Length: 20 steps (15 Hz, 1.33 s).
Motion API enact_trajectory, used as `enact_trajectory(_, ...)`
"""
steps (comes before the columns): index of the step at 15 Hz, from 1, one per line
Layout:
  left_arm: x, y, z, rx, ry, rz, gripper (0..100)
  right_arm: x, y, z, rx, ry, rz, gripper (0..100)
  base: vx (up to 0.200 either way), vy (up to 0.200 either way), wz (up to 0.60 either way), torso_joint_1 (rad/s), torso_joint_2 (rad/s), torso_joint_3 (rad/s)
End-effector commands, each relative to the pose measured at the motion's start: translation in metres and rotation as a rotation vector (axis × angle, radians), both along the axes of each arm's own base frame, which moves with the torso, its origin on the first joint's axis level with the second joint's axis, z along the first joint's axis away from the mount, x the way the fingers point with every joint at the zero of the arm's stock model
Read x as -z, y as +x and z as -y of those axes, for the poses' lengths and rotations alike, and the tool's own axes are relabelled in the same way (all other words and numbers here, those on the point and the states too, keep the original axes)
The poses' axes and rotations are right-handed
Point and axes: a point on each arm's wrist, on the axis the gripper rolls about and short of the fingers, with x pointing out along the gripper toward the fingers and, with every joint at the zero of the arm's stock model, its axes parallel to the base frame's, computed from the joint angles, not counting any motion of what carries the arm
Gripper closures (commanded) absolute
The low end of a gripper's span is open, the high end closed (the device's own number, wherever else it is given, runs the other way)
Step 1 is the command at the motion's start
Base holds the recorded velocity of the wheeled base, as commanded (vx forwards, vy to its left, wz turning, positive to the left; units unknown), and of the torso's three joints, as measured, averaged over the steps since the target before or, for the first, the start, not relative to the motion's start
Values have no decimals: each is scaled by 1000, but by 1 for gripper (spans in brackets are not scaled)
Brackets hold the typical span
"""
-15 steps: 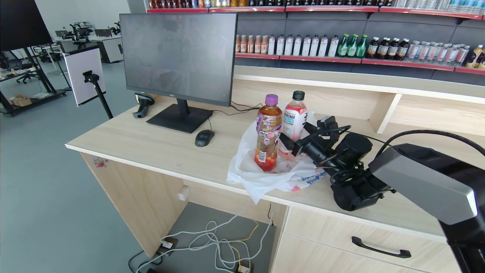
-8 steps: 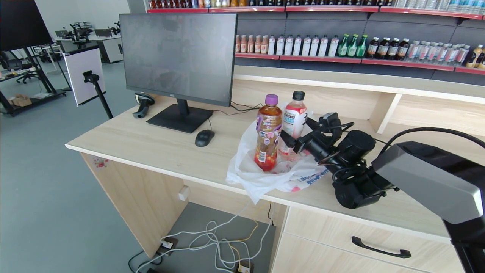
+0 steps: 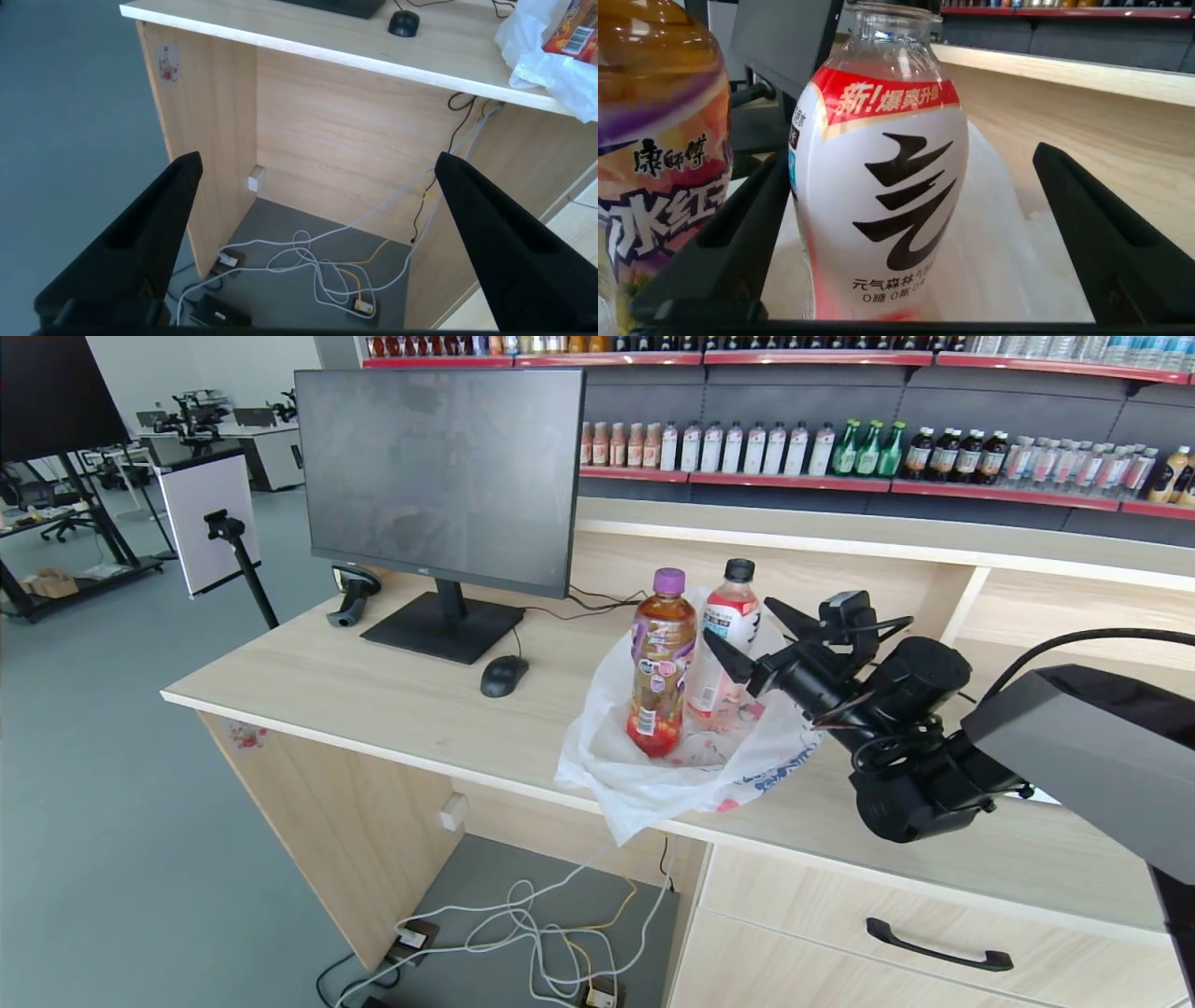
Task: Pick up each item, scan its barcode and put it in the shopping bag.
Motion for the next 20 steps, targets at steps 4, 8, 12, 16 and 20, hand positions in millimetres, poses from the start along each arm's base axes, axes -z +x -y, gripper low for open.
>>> enact_trajectory(4,0,0,0,-1,-2,-2,0,-25,-38,13,9,-5,-21,0,0,0,0,0,0,0)
enact_trajectory(8,0,0,0,-1,0,-2,0,-33,-61,19,13,-15,-43,0,0,0,0,0,0,0)
enact_trajectory(12,0,0,0,-1,0,-2,0,-44,-80,29,31,-18,-39,0,0,0,0,0,0,0)
enact_trajectory(16,0,0,0,-1,1,-2,0,-62,-104,46,64,-12,-11,0,0,0,0,0,0,0)
enact_trajectory(20,0,0,0,-1,0,-2,0,-70,-127,74,142,-11,-10,0,0,0,0,0,0,0)
